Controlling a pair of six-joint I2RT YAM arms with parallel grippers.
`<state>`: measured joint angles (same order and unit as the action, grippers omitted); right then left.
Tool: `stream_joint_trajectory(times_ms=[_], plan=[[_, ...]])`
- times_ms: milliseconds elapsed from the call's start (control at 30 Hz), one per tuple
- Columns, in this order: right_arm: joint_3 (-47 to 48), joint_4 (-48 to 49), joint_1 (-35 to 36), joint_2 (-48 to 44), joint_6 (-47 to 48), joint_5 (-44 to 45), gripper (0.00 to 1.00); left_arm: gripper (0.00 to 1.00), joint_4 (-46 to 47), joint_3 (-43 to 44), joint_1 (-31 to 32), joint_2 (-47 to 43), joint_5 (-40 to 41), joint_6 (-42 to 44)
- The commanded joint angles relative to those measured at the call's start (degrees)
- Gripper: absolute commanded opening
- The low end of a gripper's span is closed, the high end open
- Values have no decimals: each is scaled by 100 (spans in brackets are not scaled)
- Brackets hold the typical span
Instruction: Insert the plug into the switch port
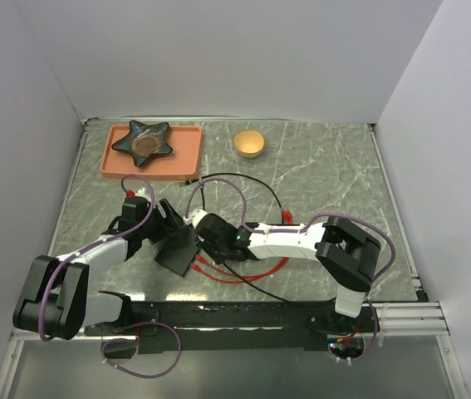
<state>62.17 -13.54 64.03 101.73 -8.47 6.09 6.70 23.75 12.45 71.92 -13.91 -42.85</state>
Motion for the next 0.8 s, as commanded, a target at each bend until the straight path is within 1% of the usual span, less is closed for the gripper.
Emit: stream_joint_trajectory(times_ms=[0,333,600,767], plan=[[269,-17,66,162,-58,24,0,80,148,25,-14,156,-252,40],[216,176,110,444,-85,112,0,75,112,33,-14,340,-322,-4],[234,290,118,461,-102,200,0,73,139,-2,-14,367,-340,-13],[357,273,110,479,-102,103,0,71,218,-46,-14,358,-402,-13]])
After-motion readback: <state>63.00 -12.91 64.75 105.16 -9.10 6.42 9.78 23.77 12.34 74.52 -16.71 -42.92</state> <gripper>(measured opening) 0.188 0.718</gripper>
